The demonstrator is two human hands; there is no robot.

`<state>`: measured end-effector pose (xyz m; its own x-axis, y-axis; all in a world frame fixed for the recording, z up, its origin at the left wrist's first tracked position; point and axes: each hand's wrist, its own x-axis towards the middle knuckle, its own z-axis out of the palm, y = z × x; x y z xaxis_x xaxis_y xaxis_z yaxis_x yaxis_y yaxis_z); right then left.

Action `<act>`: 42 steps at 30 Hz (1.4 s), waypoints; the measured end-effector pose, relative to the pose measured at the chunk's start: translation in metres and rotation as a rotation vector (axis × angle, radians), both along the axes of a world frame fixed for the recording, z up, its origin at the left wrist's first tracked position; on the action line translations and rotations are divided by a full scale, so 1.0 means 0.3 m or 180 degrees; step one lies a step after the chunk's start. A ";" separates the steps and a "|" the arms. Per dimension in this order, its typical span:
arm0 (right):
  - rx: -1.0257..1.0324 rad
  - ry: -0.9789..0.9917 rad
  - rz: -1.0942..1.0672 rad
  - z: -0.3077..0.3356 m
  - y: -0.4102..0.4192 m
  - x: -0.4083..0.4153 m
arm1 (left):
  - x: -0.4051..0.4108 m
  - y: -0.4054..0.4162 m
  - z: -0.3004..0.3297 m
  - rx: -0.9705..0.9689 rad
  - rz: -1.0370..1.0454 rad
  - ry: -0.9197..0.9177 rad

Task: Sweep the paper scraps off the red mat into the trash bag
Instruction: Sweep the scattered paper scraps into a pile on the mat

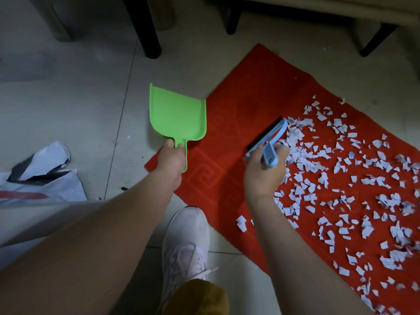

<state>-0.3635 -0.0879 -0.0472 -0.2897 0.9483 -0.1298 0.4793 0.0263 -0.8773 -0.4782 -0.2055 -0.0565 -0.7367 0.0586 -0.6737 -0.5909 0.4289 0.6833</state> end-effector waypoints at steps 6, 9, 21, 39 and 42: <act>-0.0063 -0.0019 0.0641 0.002 -0.035 -0.069 | 0.028 0.055 0.024 0.0033 -0.0265 -0.0033; 0.0081 -0.0436 0.0496 -0.007 -0.001 -0.017 | 0.044 0.067 0.020 -0.0011 -0.0406 -0.0085; -0.0227 -0.0035 0.0382 0.031 0.057 0.035 | 0.090 0.119 0.031 -0.0260 -0.0742 -0.0036; -0.0269 -0.0849 0.0696 0.053 0.101 0.149 | 0.122 0.147 0.056 -0.0282 -0.0776 0.0014; -0.0168 -0.0696 0.0351 0.089 0.146 0.176 | 0.123 0.149 0.054 -0.0260 -0.0752 -0.0019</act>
<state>-0.3106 -0.0441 -0.0206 -0.3505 0.9027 -0.2494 0.6547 0.0457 -0.7545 -0.4414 -0.1608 -0.0404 -0.7049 0.1739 -0.6876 -0.4716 0.6093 0.6375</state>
